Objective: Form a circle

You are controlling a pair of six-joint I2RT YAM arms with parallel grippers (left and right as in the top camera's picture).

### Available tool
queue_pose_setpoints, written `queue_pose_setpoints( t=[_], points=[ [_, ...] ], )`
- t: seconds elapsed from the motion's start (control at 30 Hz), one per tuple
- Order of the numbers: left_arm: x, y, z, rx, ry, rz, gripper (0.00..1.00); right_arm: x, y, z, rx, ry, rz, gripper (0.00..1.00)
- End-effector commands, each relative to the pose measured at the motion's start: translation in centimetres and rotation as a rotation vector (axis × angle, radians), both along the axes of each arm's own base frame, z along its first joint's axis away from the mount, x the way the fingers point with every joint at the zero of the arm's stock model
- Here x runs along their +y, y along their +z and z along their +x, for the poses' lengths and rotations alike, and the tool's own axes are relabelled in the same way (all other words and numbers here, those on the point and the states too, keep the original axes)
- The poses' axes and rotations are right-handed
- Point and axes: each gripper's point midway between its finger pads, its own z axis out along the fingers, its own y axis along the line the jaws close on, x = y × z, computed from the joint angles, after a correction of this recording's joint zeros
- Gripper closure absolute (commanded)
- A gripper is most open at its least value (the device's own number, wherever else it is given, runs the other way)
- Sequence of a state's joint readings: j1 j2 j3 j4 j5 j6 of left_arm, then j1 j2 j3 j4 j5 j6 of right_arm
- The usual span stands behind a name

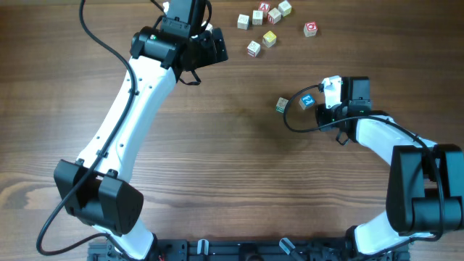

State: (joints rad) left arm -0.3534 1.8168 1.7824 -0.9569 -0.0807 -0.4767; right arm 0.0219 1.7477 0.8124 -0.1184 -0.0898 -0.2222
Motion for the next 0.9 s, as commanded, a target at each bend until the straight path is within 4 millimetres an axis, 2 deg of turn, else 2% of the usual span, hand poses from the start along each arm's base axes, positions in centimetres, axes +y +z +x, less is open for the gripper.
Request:
queue_pose_setpoints(
  t=[0.0,0.17,0.27,0.43,0.7,0.83,0.87],
  points=[
    [-0.4,-0.3,0.1,0.005,0.001,-0.008,0.0,0.3,1.5,0.8,-0.036,-0.004,0.029,0.55],
    [-0.4,-0.3,0.1,0.005,0.001,-0.008,0.0,0.3,3.5,0.7,-0.065,-0.004,0.028,0.54],
    [-0.4,-0.3,0.1,0.005,0.001,-0.008,0.0,0.3,3.8,0.1,-0.049,-0.004,0.027,0.54],
    [-0.3,-0.3,0.1,0.006,0.001,-0.008,0.0,0.2,3.2,-0.9,-0.006,-0.004,0.021,0.54],
    [-0.3,-0.3,0.1,0.006,0.0,-0.007,0.0,-0.3,3.3,-0.6,-0.023,0.03,-0.028,0.53],
    [-0.3,-0.4,-0.1,0.013,0.0,-0.005,0.0,-0.8,2.4,-0.8,-0.003,0.016,-0.054,0.53],
    [-0.3,-0.4,-0.1,0.013,0.0,-0.005,0.0,-0.9,2.2,-0.8,0.003,0.013,-0.06,0.56]
  ],
)
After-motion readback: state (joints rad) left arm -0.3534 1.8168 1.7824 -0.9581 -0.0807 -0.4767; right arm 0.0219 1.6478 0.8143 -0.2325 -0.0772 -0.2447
